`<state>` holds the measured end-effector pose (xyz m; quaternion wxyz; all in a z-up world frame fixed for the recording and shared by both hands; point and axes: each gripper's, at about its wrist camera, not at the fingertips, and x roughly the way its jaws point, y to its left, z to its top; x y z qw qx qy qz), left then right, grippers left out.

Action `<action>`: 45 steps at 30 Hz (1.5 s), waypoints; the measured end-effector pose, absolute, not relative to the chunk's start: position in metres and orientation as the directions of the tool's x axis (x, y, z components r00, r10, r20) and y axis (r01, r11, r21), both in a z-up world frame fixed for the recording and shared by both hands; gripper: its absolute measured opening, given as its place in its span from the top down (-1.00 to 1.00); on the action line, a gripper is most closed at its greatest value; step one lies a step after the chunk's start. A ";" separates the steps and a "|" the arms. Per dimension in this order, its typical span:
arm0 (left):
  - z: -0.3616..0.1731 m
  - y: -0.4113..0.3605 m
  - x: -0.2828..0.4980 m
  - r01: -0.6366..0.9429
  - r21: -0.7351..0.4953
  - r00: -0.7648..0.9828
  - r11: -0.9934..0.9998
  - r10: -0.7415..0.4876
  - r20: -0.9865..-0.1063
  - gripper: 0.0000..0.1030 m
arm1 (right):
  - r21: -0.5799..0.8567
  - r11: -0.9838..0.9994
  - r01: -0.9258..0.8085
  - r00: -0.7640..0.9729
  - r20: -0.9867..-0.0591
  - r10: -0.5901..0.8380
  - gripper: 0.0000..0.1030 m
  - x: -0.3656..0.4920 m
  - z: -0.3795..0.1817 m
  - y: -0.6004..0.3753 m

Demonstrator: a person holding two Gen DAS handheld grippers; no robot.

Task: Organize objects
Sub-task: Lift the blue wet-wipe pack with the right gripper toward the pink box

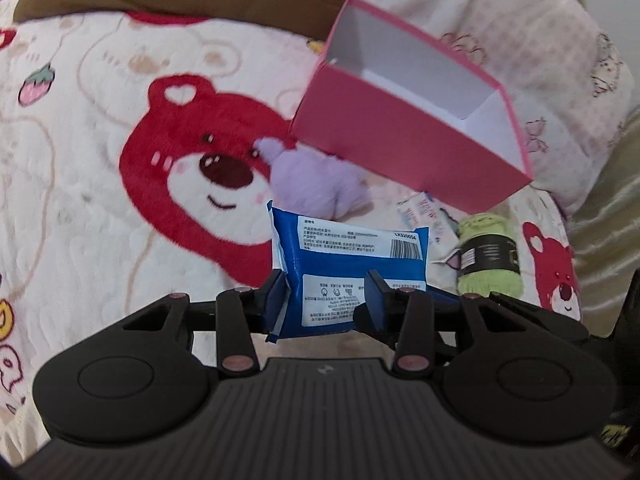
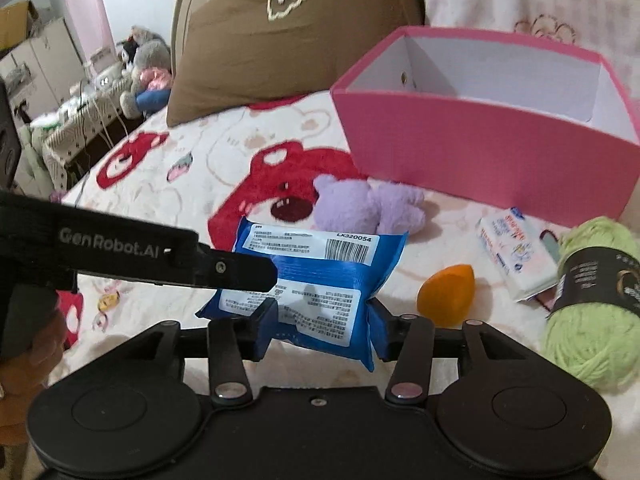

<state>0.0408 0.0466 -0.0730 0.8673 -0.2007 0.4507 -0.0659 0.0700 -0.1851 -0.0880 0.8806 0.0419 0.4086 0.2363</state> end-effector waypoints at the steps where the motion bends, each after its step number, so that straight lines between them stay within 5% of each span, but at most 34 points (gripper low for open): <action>1: -0.070 0.046 0.040 -0.062 -0.417 0.591 0.907 -0.303 -0.747 0.21 | 0.273 0.884 -0.379 0.558 -0.695 0.453 -0.07 0.069 -0.084 -0.187; 6: -0.054 0.045 0.035 -0.028 -0.469 0.613 0.883 -0.356 -0.706 0.21 | 0.223 0.892 -0.393 0.597 -0.676 0.432 -0.38 0.061 -0.065 -0.187; 18: -0.009 0.033 0.034 0.034 -0.479 0.637 0.877 -0.389 -0.666 0.21 | 0.157 0.902 -0.402 0.662 -0.631 0.405 -0.69 0.053 -0.022 -0.190; 45: 0.070 -0.005 0.122 0.166 -0.487 0.623 0.858 -0.474 -0.622 0.21 | 0.137 0.914 -0.381 0.644 -0.670 0.369 -0.67 0.116 0.073 -0.240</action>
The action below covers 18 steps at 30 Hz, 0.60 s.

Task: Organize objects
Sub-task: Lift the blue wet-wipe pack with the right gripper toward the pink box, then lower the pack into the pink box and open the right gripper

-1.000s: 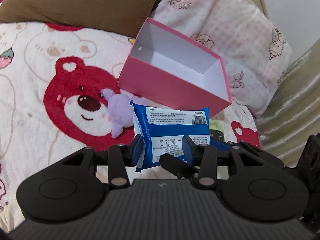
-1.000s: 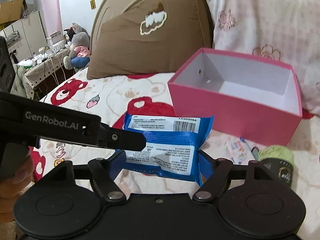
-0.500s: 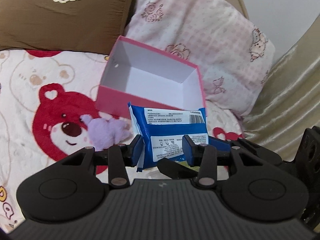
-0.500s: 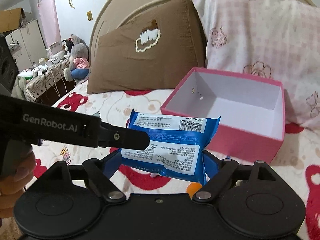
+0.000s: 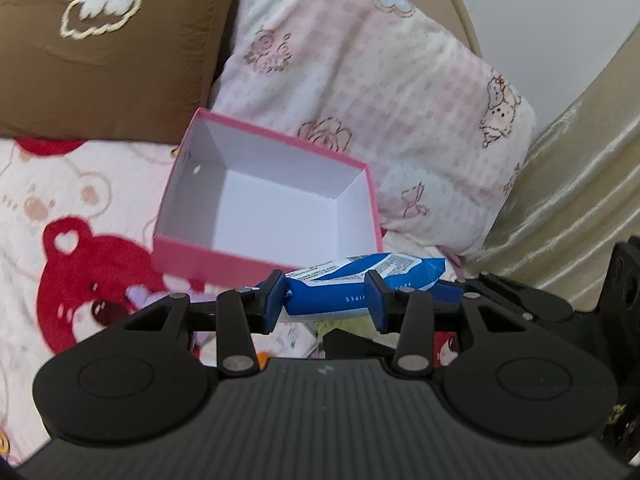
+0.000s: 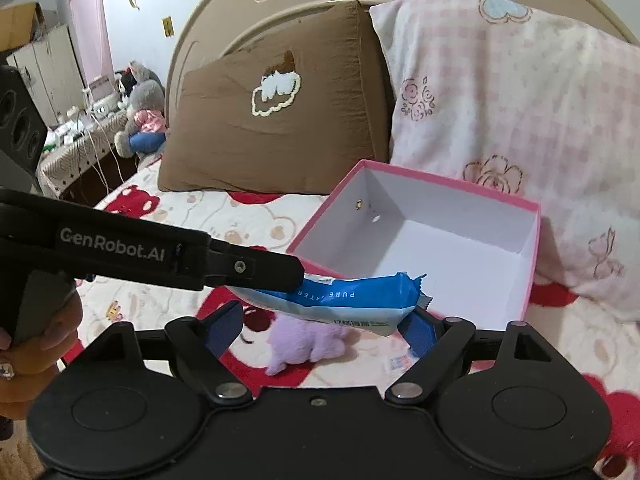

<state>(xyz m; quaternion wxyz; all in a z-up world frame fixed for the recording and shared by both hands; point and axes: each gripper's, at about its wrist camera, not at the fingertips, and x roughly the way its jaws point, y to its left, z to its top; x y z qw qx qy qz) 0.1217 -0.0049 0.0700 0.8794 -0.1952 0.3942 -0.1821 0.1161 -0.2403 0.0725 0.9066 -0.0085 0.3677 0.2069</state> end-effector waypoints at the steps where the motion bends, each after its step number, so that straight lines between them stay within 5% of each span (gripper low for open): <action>1: 0.070 -0.006 0.128 0.169 -0.489 0.620 0.856 -0.478 -0.622 0.21 | 0.122 0.916 -0.383 0.645 -0.675 0.360 -0.66 0.122 0.075 -0.241; 18: 0.022 -0.030 0.224 0.172 -0.475 0.605 0.863 -0.473 -0.641 0.21 | 0.089 0.936 -0.342 0.663 -0.682 0.307 -0.32 0.197 0.043 -0.275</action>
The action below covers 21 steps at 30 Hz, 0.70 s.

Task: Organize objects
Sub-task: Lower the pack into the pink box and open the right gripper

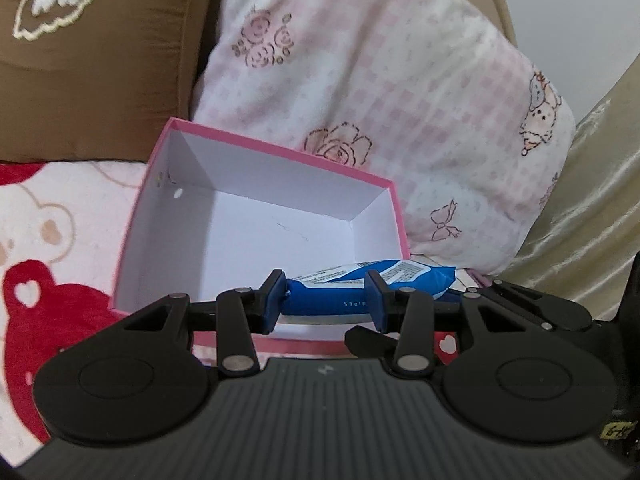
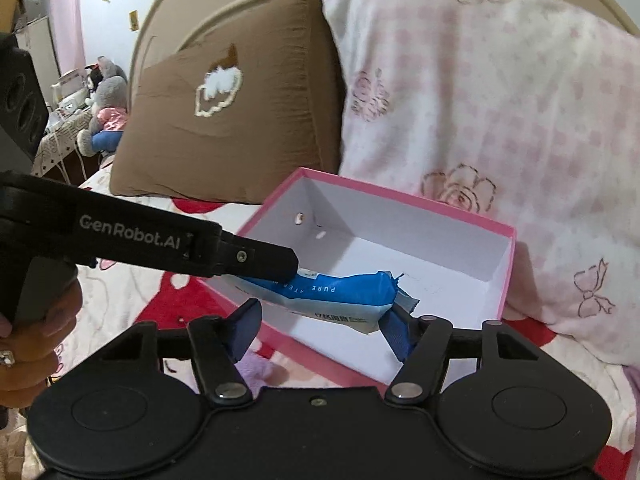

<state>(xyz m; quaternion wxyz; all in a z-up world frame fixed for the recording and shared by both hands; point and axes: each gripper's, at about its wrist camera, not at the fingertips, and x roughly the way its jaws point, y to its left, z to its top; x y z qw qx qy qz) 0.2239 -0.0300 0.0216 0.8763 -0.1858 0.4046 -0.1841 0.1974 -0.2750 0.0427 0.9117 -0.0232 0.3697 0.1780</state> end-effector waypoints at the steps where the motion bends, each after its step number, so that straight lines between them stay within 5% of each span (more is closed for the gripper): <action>1: 0.017 -0.033 0.228 0.172 -0.479 0.601 0.861 -0.477 -0.642 0.21 | 0.086 0.938 -0.337 0.664 -0.685 0.301 -0.30 0.200 0.039 -0.279; 11: -0.013 -0.054 0.262 0.133 -0.478 0.552 0.868 -0.466 -0.692 0.21 | 0.115 0.950 -0.291 0.631 -0.723 0.281 0.06 0.229 0.004 -0.304; 21: -0.062 -0.049 0.293 -0.001 -0.560 0.425 0.828 -0.507 -0.750 0.24 | 0.131 0.971 -0.199 0.527 -0.821 0.219 0.07 0.249 -0.025 -0.301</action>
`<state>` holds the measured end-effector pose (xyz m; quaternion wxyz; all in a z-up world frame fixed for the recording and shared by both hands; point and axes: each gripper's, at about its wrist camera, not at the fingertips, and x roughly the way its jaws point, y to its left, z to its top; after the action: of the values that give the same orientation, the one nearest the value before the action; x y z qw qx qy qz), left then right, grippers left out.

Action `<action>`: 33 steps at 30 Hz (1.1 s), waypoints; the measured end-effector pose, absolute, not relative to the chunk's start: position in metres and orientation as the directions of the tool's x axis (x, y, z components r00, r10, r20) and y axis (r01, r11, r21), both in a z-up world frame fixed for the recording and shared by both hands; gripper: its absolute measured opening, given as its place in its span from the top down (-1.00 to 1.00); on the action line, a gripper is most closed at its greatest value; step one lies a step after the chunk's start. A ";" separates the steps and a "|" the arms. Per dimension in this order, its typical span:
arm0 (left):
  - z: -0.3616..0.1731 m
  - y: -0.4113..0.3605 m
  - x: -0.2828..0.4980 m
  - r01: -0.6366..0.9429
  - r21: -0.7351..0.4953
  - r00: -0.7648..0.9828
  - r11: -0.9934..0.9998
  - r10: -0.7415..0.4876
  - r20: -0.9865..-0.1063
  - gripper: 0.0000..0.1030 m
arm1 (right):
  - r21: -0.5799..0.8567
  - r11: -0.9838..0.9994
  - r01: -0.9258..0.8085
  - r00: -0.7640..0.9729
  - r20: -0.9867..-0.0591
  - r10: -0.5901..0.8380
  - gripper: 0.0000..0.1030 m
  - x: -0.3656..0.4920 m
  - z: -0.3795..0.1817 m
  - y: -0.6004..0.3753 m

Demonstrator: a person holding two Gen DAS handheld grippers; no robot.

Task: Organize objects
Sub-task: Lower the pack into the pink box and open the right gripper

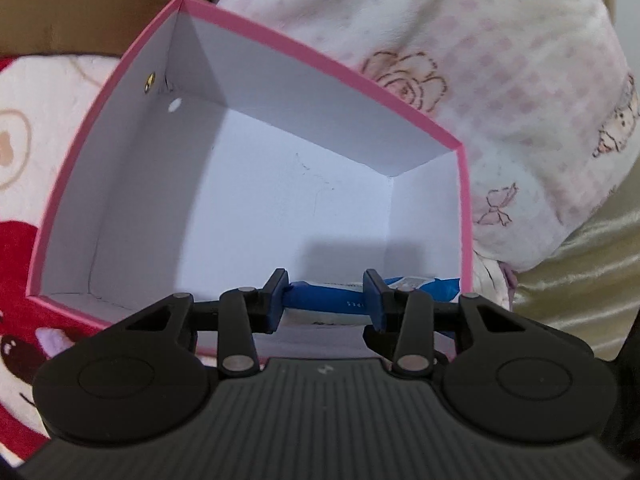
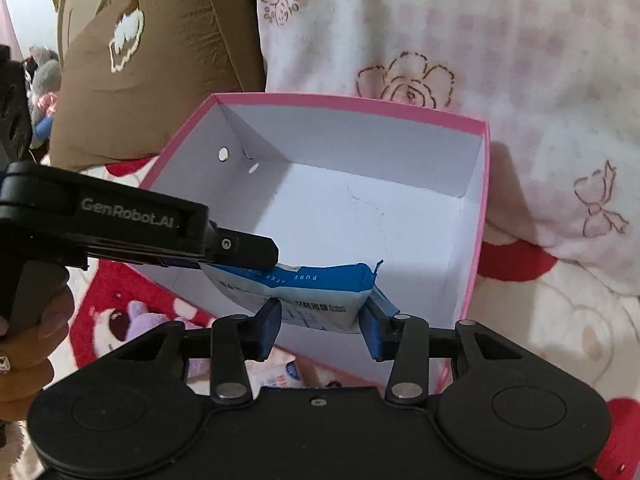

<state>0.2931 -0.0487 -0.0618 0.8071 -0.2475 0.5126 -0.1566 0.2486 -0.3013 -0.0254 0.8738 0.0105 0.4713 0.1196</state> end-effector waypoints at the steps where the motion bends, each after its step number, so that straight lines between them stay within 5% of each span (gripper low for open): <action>1: -0.063 -0.050 0.296 -0.004 -0.552 0.424 0.834 -0.498 -0.756 0.24 | 0.111 0.973 -0.203 0.526 -0.825 0.204 0.07 0.251 -0.028 -0.299; 15: -0.086 -0.074 0.331 -0.016 -0.480 0.477 0.877 -0.415 -0.775 0.25 | 0.046 0.988 -0.148 0.416 -0.903 0.104 0.27 0.294 -0.054 -0.294; 33: -0.085 -0.079 0.330 0.056 -0.369 0.544 0.928 -0.338 -0.768 0.09 | -0.042 0.984 -0.171 0.476 -0.878 0.045 0.59 0.307 -0.075 -0.296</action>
<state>0.3303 -0.0793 -0.0852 0.8653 -0.1521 0.4640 -0.1137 0.3074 -0.2959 -0.0749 0.8568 -0.0620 0.5080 0.0629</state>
